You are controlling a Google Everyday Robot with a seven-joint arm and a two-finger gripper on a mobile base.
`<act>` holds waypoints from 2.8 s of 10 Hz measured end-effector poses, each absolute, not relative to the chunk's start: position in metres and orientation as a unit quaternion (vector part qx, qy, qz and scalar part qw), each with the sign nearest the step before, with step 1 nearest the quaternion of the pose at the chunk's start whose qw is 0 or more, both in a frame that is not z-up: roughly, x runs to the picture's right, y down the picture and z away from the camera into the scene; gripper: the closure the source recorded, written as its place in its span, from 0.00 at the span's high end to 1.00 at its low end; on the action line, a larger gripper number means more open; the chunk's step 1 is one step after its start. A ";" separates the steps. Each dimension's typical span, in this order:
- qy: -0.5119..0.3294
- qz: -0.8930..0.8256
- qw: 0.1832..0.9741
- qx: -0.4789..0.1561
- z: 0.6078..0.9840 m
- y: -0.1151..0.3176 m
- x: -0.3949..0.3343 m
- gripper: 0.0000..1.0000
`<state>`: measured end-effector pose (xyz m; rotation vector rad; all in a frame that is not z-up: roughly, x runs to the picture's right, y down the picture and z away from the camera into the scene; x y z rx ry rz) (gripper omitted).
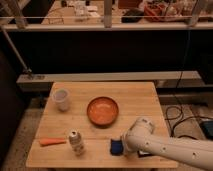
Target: Wipe the white sponge on the table
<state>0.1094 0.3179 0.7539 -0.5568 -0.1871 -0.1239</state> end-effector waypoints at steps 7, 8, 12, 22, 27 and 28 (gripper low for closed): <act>-0.108 -0.118 0.943 -0.292 0.741 0.321 0.055 0.00; -0.112 -0.126 0.940 -0.297 0.742 0.319 0.045 0.00; -0.126 -0.157 0.932 -0.302 0.747 0.303 0.012 0.00; -0.127 -0.137 0.940 -0.286 0.801 0.234 0.021 0.00; -0.108 -0.082 0.948 -0.288 0.808 0.239 0.074 0.00; -0.107 -0.077 0.948 -0.288 0.806 0.244 0.080 0.00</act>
